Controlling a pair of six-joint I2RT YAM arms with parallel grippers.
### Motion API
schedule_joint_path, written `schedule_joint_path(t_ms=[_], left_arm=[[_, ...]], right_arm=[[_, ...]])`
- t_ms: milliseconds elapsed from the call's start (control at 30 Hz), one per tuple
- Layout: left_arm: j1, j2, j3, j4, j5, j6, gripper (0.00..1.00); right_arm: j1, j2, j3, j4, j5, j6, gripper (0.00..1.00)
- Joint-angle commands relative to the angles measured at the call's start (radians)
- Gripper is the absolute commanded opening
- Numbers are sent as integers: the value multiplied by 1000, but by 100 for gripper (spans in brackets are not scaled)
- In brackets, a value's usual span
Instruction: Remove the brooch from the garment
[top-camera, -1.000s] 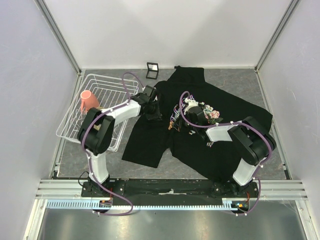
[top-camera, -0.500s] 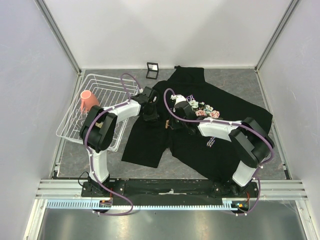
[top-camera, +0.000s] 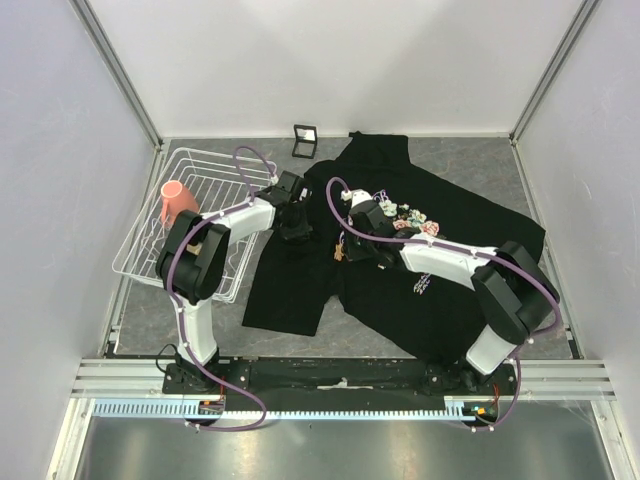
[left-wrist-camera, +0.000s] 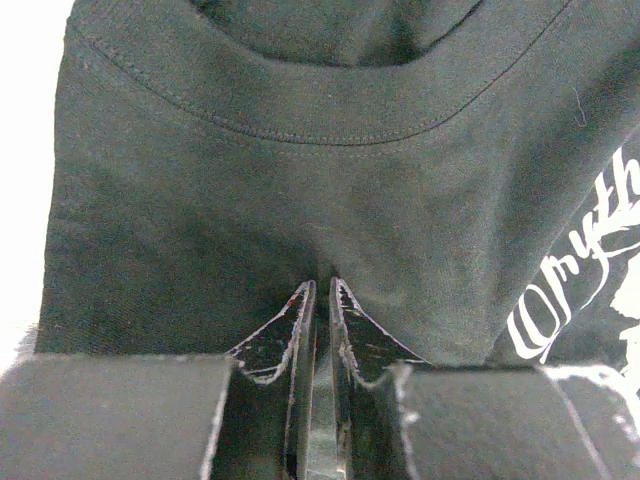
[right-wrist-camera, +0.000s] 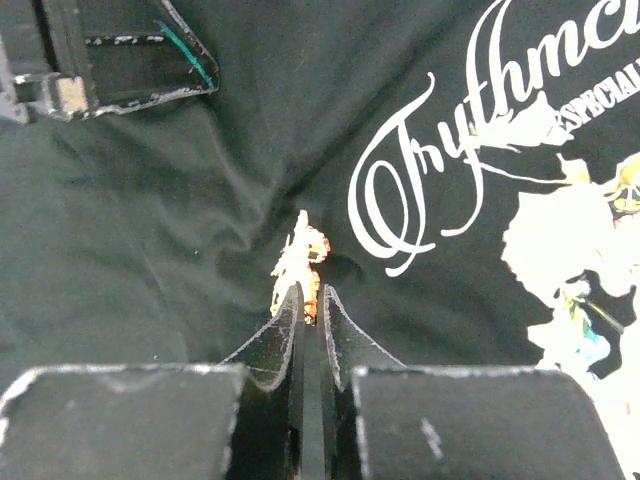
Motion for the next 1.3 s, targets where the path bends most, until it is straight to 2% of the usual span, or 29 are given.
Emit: schedule_joint_path(t_ms=[0, 233, 467, 567, 600, 667, 700, 800, 833, 900, 967, 1067, 1100, 1133, 1267], left_arm=[[28, -11, -37, -23, -85, 29, 18], [70, -45, -74, -31, -127, 14, 18], [84, -89, -87, -31, -99, 46, 18], [81, -126, -74, -29, -15, 67, 24], [78, -159, -67, -28, -6, 72, 31], [63, -193, -54, -26, 69, 93, 36], [57, -230, -39, -26, 92, 100, 41], [38, -275, -13, -16, 233, 112, 47], [31, -307, -11, -5, 323, 112, 47], [20, -341, -17, 22, 405, 110, 47], [-1, -397, -24, 32, 506, 112, 47], [-8, -500, -105, 130, 674, 71, 47], [-8, -528, -184, 177, 723, 45, 49], [-9, -558, -227, 285, 814, -9, 52], [-14, -759, -425, 450, 880, -97, 63]], right_arm=[[4, -107, 43, -35, 20, -18, 0], [-22, -252, 41, -159, 125, -45, 0], [-102, -412, -18, -206, 70, -55, 0], [-111, -466, -43, -213, 17, -74, 0], [-111, -479, -58, -213, 1, -77, 0], [-114, -512, -74, -214, -43, -84, 0], [-113, -525, -89, -216, -54, -84, 0], [-117, -560, -124, -213, -94, -93, 0], [-119, -566, -132, -210, -114, -93, 0], [-126, -586, -162, -197, -156, -96, 0], [-142, -624, -196, -138, -282, -97, 0], [-143, -703, -282, -14, -455, -87, 0], [-143, -721, -316, 37, -486, -65, 0], [-143, -755, -331, 57, -506, -55, 0], [-143, -802, -379, 126, -569, -12, 0]])
